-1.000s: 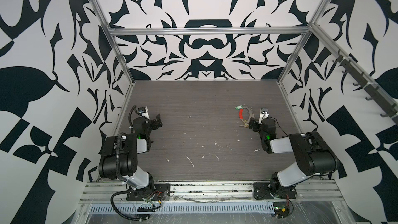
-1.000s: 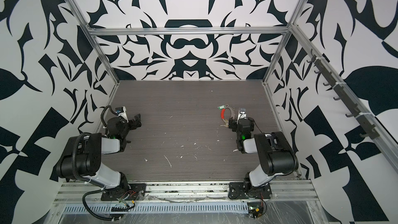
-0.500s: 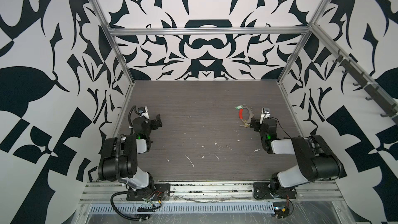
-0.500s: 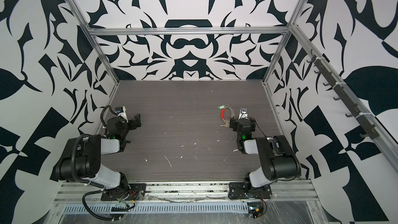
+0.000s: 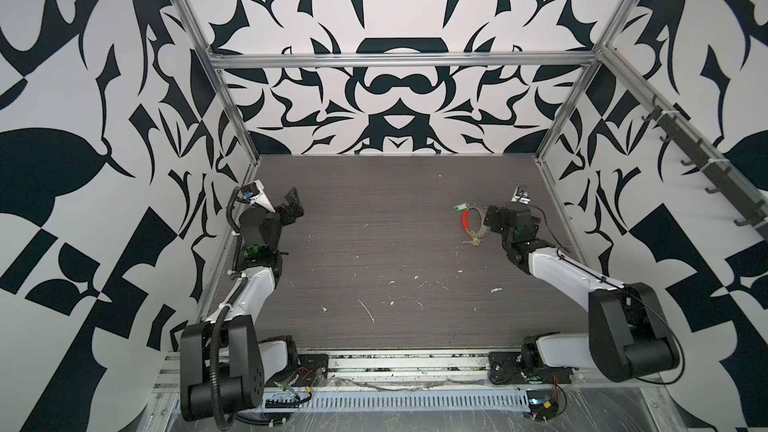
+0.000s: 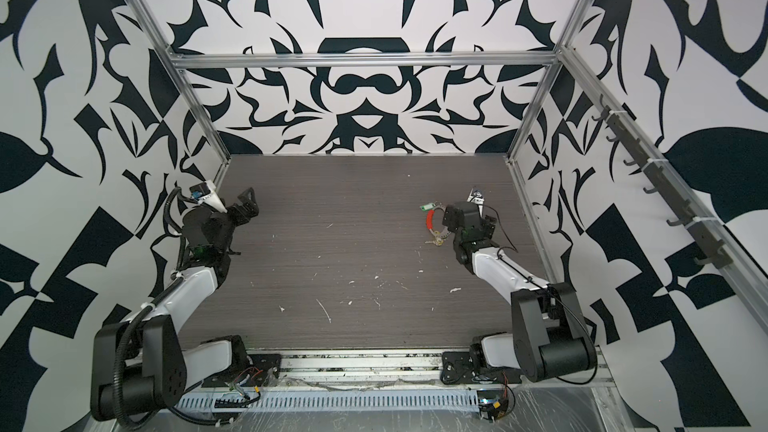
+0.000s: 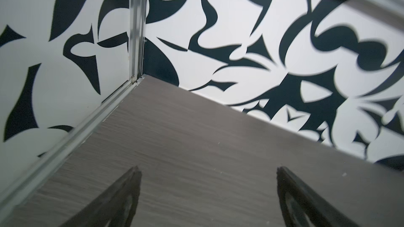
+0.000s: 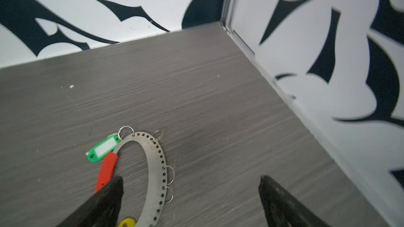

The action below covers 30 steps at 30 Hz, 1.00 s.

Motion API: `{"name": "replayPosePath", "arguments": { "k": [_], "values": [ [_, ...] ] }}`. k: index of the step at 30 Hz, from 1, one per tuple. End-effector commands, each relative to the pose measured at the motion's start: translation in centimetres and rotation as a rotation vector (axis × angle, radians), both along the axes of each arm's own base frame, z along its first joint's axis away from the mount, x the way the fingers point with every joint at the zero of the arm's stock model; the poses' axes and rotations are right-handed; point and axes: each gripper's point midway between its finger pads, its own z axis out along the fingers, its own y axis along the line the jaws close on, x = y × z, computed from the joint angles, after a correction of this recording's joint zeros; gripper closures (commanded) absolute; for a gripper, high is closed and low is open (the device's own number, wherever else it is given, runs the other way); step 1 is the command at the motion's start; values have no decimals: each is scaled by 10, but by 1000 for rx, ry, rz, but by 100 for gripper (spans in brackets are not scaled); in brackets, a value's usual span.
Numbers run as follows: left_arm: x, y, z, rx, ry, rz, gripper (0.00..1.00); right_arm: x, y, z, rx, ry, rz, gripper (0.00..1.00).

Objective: Remove the keys from the keyring
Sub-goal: 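Move the right gripper over the steel keyring while the left arm rises forward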

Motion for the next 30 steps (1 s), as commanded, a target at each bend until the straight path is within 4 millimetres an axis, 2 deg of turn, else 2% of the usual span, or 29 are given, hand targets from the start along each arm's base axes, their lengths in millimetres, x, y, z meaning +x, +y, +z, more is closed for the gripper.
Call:
{"name": "replayPosePath", "arguments": {
  "k": [1,5,8,12,15,18,19,23,26,30],
  "values": [
    [-10,19,9,-348,-45,137,1,-7,1,1,247,43,-71,5],
    [-26,40,-23,-645,112,280,1,-2,13,4,279,32,1,8],
    [-16,28,-16,-676,77,154,1,-2,19,11,250,49,62,9],
    [-16,13,-9,-783,1,50,1,0,40,13,269,96,195,13],
    [-12,-12,2,-757,60,-96,5,5,55,10,285,137,284,22],
    [-14,-44,-5,-702,213,-175,14,11,59,3,296,172,297,29],
    [-17,-53,-6,-679,230,-197,18,14,61,0,301,182,301,33],
    [-35,-99,-11,-588,266,-297,20,21,72,-13,289,267,316,39],
    [-49,-121,-18,-537,310,-332,20,10,80,-30,242,369,311,44],
    [-68,-141,-35,-525,359,-380,24,-16,94,-52,167,451,328,46]
  ]
}}
